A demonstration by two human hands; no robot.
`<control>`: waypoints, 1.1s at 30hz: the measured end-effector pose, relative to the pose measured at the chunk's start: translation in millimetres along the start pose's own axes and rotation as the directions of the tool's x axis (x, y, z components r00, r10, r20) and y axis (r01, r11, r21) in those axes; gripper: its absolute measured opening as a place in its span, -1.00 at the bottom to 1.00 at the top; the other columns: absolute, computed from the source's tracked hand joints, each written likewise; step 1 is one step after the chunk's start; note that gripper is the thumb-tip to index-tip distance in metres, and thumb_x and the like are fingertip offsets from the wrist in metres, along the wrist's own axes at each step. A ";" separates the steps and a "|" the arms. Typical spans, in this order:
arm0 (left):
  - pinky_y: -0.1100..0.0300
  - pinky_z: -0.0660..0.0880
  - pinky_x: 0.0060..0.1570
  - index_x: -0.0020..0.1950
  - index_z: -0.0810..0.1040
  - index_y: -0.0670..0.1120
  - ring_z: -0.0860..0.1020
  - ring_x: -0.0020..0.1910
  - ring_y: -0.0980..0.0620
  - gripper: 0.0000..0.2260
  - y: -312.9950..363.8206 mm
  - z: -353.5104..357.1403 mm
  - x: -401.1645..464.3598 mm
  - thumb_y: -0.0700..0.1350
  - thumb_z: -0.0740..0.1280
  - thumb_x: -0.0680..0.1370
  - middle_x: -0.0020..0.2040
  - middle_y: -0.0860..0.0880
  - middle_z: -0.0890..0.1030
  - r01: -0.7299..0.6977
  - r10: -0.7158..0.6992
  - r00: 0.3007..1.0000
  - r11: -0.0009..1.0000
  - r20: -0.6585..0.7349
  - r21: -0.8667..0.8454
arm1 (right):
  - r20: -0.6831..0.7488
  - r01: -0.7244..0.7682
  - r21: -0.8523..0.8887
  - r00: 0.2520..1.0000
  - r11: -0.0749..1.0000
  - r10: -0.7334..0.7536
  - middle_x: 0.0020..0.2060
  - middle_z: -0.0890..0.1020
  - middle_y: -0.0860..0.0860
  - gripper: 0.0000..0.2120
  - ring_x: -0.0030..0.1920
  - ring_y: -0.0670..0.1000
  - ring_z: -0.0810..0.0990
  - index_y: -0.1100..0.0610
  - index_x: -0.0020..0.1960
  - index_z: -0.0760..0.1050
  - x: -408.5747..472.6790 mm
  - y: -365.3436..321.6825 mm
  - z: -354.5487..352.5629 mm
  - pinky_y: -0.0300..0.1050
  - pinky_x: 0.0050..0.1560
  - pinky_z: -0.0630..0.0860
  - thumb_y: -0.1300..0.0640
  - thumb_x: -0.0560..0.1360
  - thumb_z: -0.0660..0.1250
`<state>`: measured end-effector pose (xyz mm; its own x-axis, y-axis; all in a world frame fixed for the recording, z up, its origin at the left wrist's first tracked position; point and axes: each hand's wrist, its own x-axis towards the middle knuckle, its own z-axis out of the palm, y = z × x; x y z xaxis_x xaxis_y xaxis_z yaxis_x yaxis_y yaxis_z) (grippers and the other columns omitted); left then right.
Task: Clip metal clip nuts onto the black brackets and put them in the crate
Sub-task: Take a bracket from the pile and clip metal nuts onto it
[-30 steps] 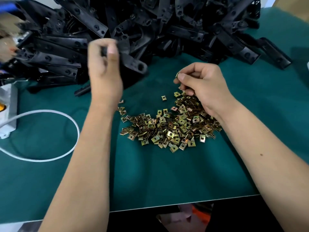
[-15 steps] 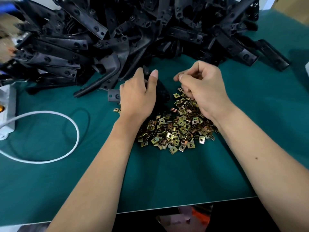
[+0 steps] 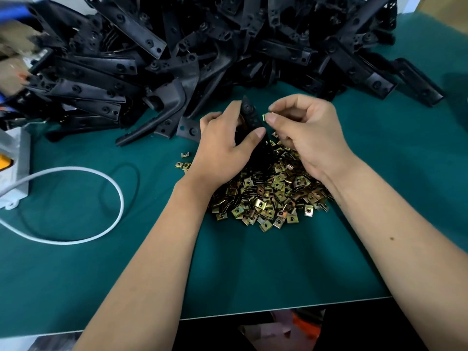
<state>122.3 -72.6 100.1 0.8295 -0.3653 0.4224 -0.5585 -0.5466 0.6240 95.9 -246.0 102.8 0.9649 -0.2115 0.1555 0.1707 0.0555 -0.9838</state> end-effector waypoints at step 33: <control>0.21 0.14 0.31 0.23 0.51 -0.03 0.56 0.03 0.05 -0.69 0.1 2.1 1.1 0.11 0.32 0.58 -0.09 0.06 0.65 -0.041 0.041 0.999 0.999 -0.007 0.018 | -0.011 -0.009 -0.197 1.000 0.980 0.007 -0.56 0.38 -0.14 -0.81 -0.53 -0.14 0.27 0.14 -0.18 0.70 -0.4 1.4 0.7 -0.28 -0.45 0.23 0.07 0.56 0.47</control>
<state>123.2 -74.6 99.2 0.8058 -0.3825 0.4520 -0.5919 -0.5446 0.5943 95.9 -245.2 101.5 0.9640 -0.2214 0.1472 0.1189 -0.1363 -0.9835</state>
